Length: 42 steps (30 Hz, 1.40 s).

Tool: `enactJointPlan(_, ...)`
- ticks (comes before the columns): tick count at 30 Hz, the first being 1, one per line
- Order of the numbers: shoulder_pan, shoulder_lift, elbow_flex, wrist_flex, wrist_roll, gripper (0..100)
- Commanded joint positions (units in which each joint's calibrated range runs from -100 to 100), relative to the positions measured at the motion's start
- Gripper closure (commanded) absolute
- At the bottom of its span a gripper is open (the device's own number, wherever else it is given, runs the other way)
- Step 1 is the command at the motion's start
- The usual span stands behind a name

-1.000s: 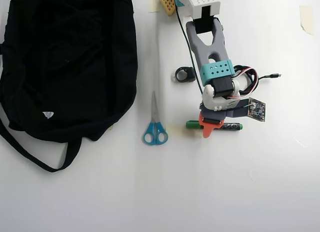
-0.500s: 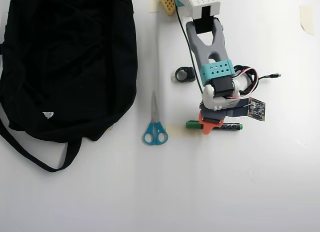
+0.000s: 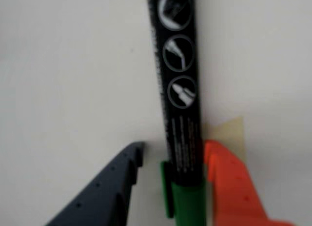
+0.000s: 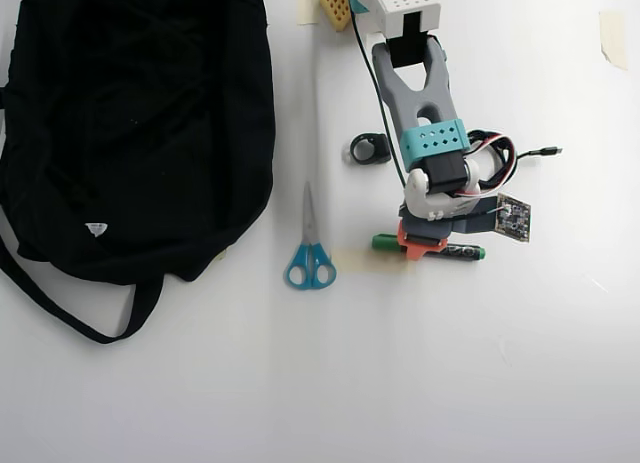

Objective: Put the green marker into the black bag

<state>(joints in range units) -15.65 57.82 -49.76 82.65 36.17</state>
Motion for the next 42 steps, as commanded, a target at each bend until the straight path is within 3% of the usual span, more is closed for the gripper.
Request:
enactJointPlan(1, -0.21, 0.1, -0.55, 0.64, -0.25, 84)
enactJointPlan(13, -0.13, 0.1, -0.55, 0.64, -0.25, 84)
enactJointPlan(19, -0.13, -0.07, -0.55, 0.64, -0.25, 92)
enactJointPlan(30, -0.13, -0.56, -0.55, 0.55, -0.25, 98)
enactJointPlan(42, -0.36, -0.65, -0.55, 0.64, -0.3, 98)
